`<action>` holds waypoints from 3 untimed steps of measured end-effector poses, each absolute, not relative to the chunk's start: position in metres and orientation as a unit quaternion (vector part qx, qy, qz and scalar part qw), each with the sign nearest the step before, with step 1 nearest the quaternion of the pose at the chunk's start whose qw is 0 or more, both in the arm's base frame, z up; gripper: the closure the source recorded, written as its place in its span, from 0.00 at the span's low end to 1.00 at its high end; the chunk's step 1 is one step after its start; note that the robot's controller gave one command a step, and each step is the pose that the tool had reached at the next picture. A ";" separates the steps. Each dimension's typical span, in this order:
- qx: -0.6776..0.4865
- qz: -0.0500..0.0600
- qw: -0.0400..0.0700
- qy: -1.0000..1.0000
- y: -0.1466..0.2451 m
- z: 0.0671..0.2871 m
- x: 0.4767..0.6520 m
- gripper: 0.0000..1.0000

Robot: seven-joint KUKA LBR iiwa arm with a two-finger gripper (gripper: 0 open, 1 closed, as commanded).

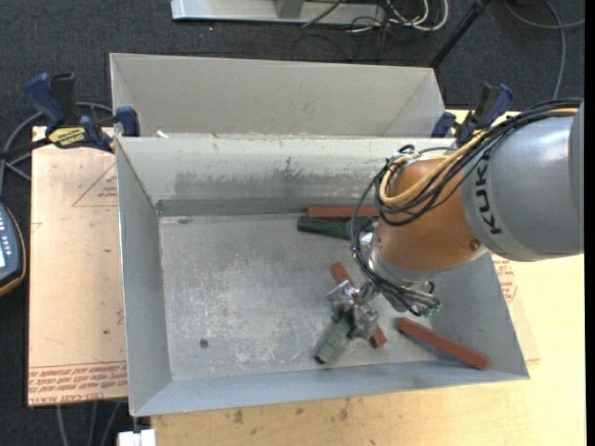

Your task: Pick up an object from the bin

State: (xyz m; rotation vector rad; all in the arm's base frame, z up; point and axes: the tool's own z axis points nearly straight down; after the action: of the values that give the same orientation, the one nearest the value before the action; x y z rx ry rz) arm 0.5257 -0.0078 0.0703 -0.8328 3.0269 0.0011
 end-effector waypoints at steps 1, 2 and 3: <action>-0.266 0.001 0.001 0.964 -0.008 0.070 0.525 0.00; -0.266 0.000 0.001 0.964 -0.008 0.070 0.526 1.00; -0.266 0.001 0.001 0.964 -0.007 0.070 0.525 0.00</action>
Offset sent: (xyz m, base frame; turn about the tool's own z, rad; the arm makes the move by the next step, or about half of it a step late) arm 0.0000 0.0000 0.0000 0.0000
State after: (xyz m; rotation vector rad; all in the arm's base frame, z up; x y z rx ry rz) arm 0.5254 -0.0074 0.0699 -0.8343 3.0276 0.0016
